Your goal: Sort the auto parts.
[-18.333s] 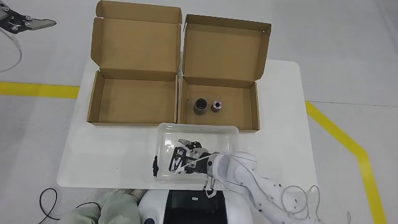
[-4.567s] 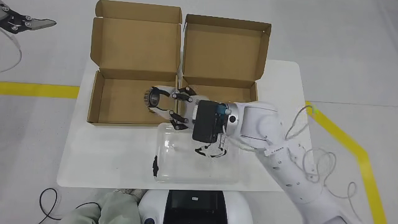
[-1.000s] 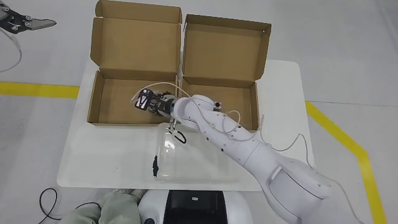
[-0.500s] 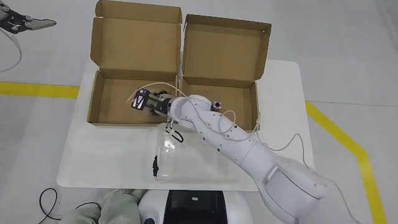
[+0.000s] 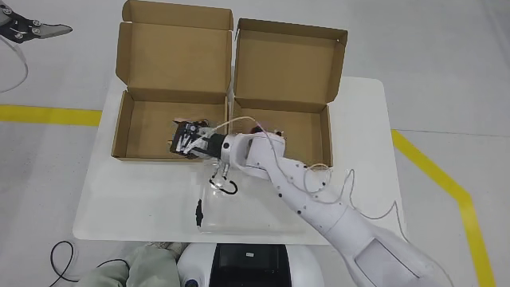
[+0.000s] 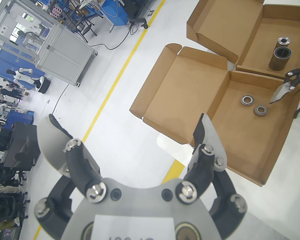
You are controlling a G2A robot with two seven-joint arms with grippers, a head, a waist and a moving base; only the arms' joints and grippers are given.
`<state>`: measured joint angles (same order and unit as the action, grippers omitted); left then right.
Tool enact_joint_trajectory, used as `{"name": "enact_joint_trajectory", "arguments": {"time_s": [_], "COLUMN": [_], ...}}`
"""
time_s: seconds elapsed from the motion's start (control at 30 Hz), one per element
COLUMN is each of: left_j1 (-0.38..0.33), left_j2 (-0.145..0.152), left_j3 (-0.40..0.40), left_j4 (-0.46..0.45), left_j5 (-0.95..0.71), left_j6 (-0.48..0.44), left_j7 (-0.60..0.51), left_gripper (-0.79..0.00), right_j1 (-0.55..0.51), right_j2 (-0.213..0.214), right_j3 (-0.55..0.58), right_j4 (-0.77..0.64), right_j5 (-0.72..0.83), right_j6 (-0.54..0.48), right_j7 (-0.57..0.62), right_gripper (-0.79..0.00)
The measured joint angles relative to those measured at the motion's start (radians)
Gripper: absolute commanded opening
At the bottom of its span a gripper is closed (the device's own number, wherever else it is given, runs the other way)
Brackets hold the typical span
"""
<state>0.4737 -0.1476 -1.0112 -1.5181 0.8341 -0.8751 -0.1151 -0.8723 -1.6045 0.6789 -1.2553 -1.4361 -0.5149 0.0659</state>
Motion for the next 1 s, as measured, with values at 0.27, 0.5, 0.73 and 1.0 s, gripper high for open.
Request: {"name": "enact_joint_trajectory", "arguments": {"time_s": [0.27,0.5,0.73,1.0], "left_j1": [0.0,0.0,0.0,0.0], "left_j2": [0.0,0.0,0.0,0.0], "left_j3": [0.0,0.0,0.0,0.0], "left_j4": [0.0,0.0,0.0,0.0], "left_j5": [0.0,0.0,0.0,0.0], "left_j6": [0.0,0.0,0.0,0.0], "left_j7": [0.0,0.0,0.0,0.0], "left_gripper": [0.0,0.0,0.0,0.0], "right_j1": [-0.236,-0.41,-0.523,-0.638], "right_j2": [0.097,0.15,0.18,0.206], "right_j3": [0.203,0.366,0.478,0.581], "right_j4": [-0.278,-0.437,-0.538,-0.625], "right_j5": [-0.089,-0.14,-0.158,-0.17], "right_j6": [-0.069,-0.06,-0.031,0.008], "right_j7": [0.024,0.007,-0.007,-0.054], "right_gripper": [-0.416,0.0,0.0,0.0]}}
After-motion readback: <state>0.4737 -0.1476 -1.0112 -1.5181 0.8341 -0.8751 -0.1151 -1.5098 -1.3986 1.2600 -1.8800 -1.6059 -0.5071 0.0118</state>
